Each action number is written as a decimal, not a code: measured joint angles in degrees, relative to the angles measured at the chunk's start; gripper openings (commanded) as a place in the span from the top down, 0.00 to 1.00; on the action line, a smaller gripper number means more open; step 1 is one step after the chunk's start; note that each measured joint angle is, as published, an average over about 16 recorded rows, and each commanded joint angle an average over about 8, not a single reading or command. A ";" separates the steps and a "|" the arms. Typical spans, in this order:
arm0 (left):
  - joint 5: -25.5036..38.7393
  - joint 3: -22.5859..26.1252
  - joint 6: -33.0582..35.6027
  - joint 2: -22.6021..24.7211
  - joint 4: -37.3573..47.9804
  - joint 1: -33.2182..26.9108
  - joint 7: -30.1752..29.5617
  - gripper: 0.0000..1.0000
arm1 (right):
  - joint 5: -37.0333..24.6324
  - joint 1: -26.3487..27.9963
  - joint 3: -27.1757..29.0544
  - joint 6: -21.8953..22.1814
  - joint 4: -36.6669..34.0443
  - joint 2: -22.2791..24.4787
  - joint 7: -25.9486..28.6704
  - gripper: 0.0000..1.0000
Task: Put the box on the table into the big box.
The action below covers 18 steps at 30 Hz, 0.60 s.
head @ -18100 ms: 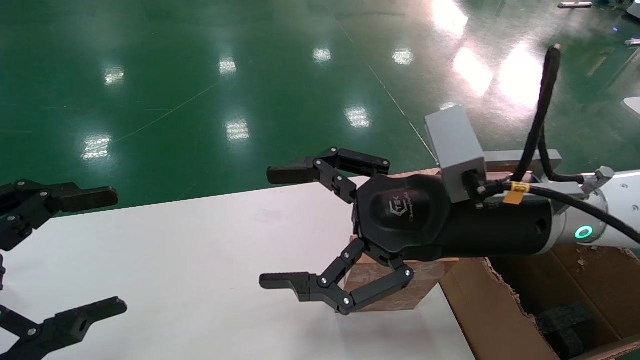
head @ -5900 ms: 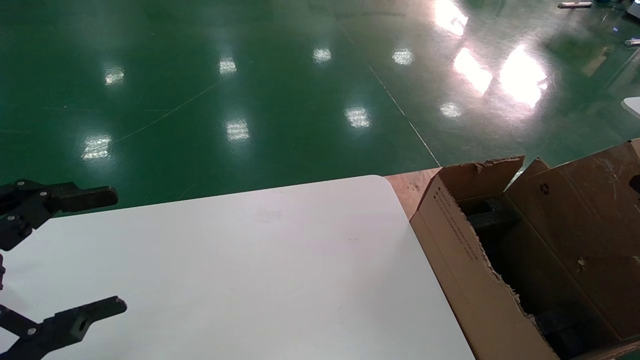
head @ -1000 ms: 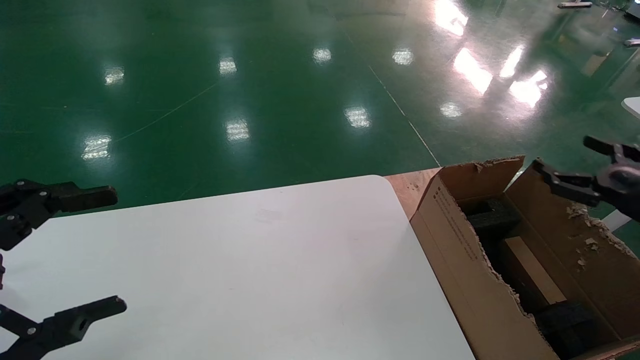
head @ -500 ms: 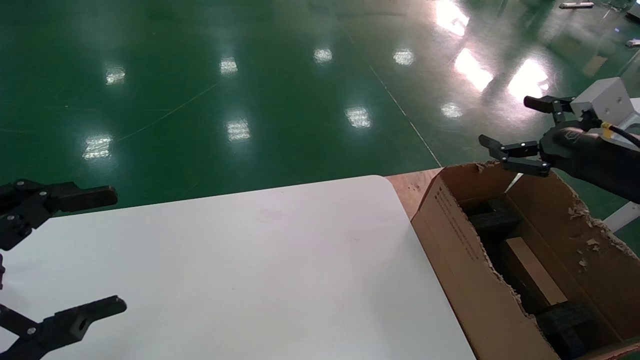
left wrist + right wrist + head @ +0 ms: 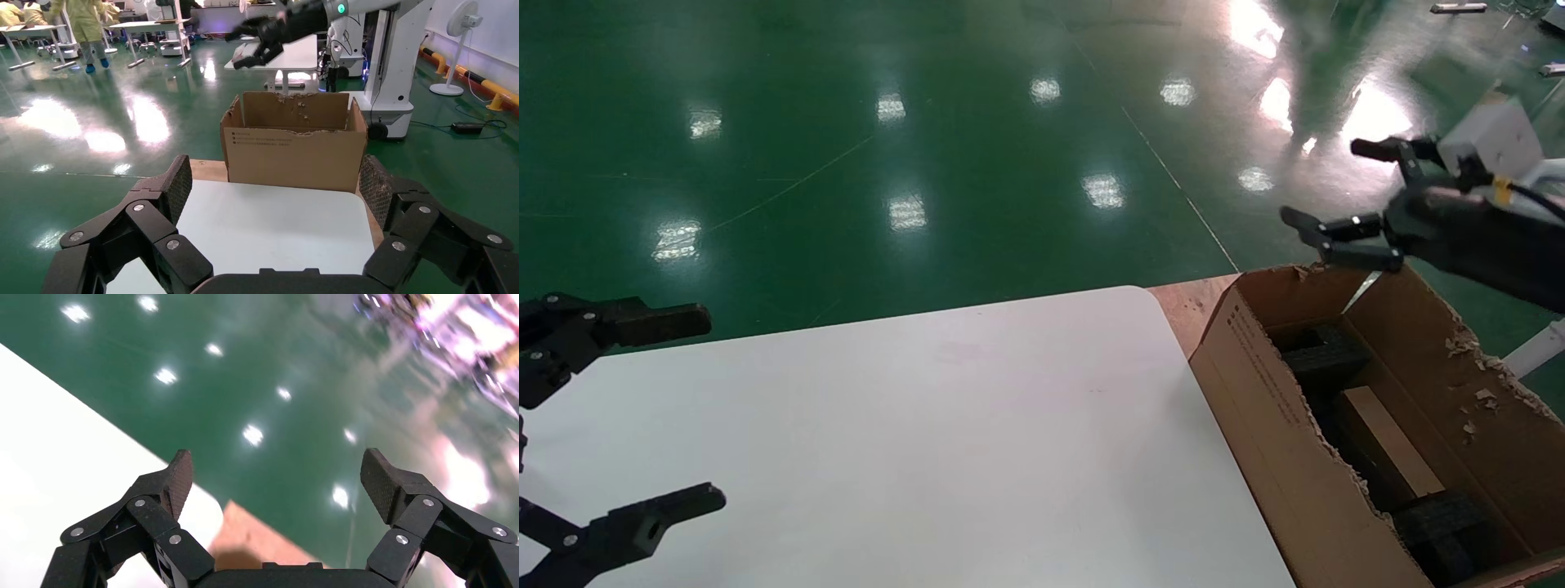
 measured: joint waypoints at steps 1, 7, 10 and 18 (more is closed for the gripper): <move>0.00 0.00 0.00 0.00 0.00 0.00 0.00 0.00 | -0.65 -1.50 2.11 -0.86 0.01 -0.58 0.69 0.00; 0.00 0.01 0.00 0.00 0.00 0.00 0.00 0.00 | -4.88 -11.22 15.83 -6.41 0.07 -4.37 5.14 0.00; -0.01 0.01 0.00 0.00 0.01 -0.01 0.01 0.00 | -7.01 -16.12 22.74 -9.20 0.10 -6.28 7.38 0.00; -0.01 0.02 0.00 0.00 0.01 -0.01 0.01 0.00 | -12.67 -29.15 41.13 -16.64 0.19 -11.36 13.35 0.00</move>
